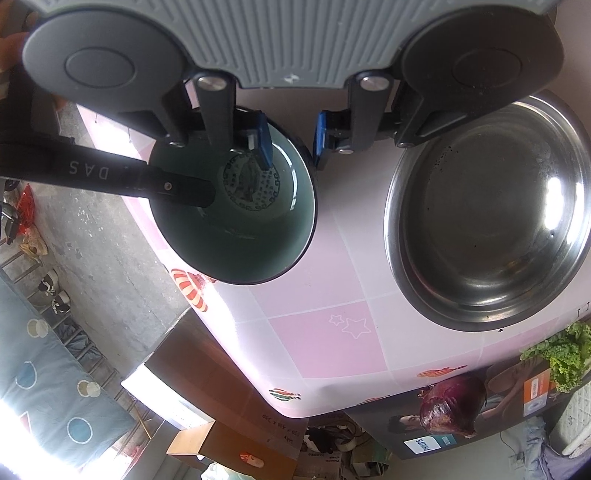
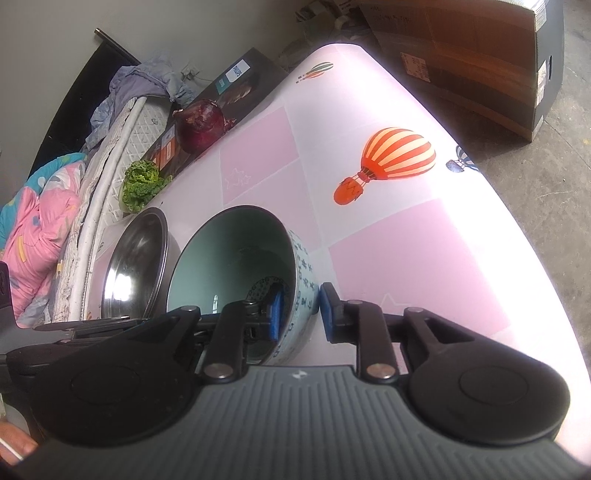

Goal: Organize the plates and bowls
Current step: 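Lift the green ceramic bowl and carry it over a steel bowl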

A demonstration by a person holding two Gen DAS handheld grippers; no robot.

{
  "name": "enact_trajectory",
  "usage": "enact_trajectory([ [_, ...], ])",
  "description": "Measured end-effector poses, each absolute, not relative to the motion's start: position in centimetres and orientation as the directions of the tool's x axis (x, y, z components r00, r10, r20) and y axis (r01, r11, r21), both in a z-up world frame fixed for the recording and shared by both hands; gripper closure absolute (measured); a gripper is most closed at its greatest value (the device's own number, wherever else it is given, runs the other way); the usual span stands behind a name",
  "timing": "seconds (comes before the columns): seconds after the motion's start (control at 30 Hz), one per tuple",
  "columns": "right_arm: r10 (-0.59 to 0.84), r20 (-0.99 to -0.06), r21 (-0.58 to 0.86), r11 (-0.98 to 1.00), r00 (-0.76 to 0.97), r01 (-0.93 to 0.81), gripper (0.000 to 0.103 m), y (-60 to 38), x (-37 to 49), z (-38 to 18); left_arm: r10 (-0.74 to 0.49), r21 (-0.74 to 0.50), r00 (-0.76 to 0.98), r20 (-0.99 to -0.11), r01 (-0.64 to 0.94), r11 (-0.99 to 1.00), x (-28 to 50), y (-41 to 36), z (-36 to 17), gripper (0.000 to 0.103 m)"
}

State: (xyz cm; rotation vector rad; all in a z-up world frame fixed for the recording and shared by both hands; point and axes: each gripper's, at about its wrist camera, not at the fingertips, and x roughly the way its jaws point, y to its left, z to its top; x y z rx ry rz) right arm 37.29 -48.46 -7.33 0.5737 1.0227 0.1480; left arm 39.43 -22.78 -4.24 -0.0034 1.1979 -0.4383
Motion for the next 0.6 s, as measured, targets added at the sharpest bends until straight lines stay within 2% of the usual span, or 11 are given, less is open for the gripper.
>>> enact_trajectory([
  [0.6,0.365,-0.779,0.504,0.849,0.510,0.162,0.083,-47.6,37.6,-6.9,-0.350,-0.257,0.295,-0.889,0.312,0.915,39.3,-21.7,-3.5,0.078],
])
